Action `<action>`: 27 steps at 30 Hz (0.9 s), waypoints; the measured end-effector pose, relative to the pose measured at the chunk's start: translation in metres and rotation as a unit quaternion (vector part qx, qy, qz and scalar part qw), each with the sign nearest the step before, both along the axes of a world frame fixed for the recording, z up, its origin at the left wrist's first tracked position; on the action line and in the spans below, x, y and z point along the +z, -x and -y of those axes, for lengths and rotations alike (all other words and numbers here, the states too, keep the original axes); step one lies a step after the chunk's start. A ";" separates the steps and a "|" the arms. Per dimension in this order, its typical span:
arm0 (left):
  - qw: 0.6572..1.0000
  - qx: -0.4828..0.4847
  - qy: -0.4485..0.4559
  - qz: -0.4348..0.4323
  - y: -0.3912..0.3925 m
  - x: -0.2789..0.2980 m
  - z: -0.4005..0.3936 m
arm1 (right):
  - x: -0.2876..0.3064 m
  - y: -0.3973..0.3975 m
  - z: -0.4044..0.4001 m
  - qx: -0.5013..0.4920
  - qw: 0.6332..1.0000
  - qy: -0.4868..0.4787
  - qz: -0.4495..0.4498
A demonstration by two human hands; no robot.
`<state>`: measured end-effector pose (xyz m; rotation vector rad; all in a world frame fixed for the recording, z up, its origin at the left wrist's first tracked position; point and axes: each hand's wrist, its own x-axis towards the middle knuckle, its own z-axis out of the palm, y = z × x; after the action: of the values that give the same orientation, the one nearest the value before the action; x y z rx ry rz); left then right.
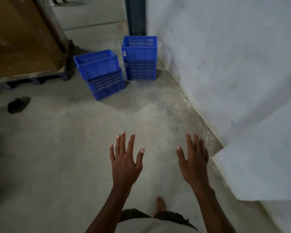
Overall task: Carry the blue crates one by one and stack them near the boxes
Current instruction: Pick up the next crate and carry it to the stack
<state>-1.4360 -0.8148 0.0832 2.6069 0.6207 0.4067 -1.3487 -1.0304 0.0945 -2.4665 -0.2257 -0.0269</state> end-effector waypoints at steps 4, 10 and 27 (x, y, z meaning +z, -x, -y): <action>1.000 0.030 -0.005 0.010 -0.086 0.007 -0.039 | 0.007 -0.101 -0.043 0.031 0.999 0.008 0.016; 0.999 0.044 -0.013 0.017 -0.229 -0.005 -0.124 | -0.007 -0.249 -0.125 0.054 0.998 0.019 0.027; 1.000 0.001 0.003 -0.019 -0.638 -0.016 -0.365 | -0.025 -0.634 -0.335 -0.016 0.999 -0.013 -0.027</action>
<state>-0.7984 -0.4499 0.0671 2.6141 0.6358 0.3556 -0.7145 -0.6953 0.0692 -2.4421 -0.1628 0.0221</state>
